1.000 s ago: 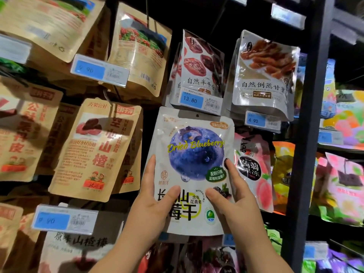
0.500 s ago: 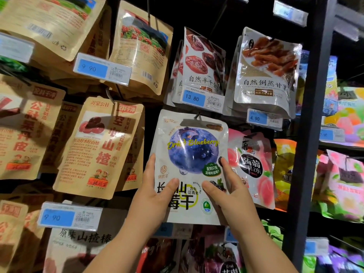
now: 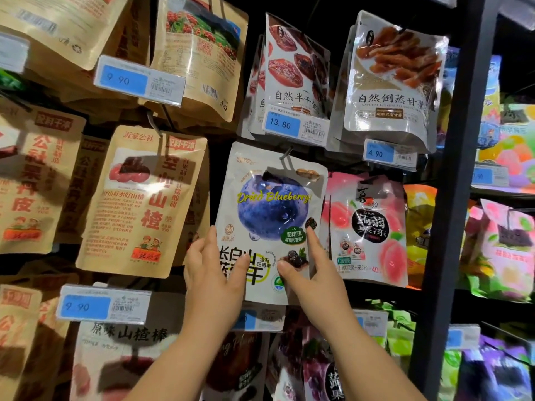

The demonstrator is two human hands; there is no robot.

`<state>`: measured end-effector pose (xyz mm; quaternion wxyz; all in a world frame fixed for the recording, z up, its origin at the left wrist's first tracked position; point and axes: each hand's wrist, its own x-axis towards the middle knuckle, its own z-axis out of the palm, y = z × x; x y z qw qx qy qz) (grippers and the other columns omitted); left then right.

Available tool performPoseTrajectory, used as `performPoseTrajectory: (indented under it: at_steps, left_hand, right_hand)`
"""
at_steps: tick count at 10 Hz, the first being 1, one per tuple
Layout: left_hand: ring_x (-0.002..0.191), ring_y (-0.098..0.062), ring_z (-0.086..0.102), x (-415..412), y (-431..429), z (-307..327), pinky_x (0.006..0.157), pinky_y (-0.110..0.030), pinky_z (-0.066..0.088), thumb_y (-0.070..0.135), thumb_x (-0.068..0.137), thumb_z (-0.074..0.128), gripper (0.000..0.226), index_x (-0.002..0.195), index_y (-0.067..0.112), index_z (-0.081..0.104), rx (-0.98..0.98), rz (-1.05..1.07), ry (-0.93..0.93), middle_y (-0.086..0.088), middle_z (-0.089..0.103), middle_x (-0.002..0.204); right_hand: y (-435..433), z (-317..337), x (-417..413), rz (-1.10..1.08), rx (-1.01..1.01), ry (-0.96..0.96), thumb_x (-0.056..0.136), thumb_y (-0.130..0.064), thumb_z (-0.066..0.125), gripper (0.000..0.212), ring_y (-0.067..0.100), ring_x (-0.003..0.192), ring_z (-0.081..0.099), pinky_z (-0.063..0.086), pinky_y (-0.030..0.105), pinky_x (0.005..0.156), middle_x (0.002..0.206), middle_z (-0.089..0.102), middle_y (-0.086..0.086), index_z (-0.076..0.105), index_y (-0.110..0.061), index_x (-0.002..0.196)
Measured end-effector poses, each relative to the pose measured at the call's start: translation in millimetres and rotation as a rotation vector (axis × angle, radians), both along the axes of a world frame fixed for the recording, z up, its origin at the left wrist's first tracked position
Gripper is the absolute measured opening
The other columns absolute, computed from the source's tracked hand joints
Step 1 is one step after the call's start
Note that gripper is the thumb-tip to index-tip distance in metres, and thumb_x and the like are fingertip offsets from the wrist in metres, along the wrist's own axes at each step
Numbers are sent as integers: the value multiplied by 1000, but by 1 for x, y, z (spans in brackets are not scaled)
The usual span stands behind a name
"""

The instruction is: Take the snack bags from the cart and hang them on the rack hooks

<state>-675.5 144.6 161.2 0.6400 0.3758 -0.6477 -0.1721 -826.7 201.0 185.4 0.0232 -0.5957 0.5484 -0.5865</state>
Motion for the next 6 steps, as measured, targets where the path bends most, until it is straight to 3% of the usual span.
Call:
performPoseTrajectory:
  at_steps: [1, 2, 3, 4, 5, 6]
  left_hand:
    - [137, -22, 19, -2, 3, -3, 111, -34, 17, 36, 90, 59, 72, 151, 21, 23, -10, 10, 0, -10, 27, 146]
    - [136, -28, 22, -6, 5, -5, 111, -35, 16, 40, 90, 59, 76, 151, 12, 23, -14, 35, 9, -15, 28, 146]
    - [137, -31, 21, -10, 5, -9, 112, -38, 14, 40, 90, 59, 77, 151, 10, 22, -13, 54, 10, -18, 27, 147]
    - [136, -33, 21, -12, 10, -9, 112, -41, 15, 37, 90, 61, 75, 151, 12, 23, -11, 81, 24, -19, 26, 147]
    - [131, -38, 28, -14, 14, -7, 109, -47, 21, 44, 82, 53, 78, 147, 6, 30, -80, 125, 6, -22, 32, 142]
    - [131, -39, 31, -16, 23, -4, 108, -52, 22, 39, 80, 56, 74, 143, 6, 37, -130, 212, -16, -20, 36, 142]
  right_hand:
    - [3, -10, -1, -14, -2, -2, 86, -33, 70, 72, -15, 112, 39, 31, 10, 92, 120, 40, -36, 24, -64, 132]
    - [6, -16, -3, -35, 25, 7, 88, -31, 68, 73, -11, 117, 38, 30, 2, 88, 123, 41, -31, 24, -56, 140]
    - [7, -22, -6, -70, 57, 37, 88, -37, 67, 74, 0, 130, 36, 31, 20, 104, 137, 41, -17, 25, -46, 148]
    - [13, -28, -8, -103, 89, 26, 88, -41, 67, 72, 4, 130, 39, 34, 27, 107, 144, 42, -9, 28, -46, 148]
    - [21, -31, -11, -139, 130, 20, 87, -45, 65, 69, 12, 116, 54, 45, 32, 101, 136, 46, -7, 31, -48, 146]
    - [33, -31, -12, -155, 144, 28, 89, -47, 63, 58, 4, 96, 59, 52, 31, 90, 131, 49, -10, 41, -44, 142]
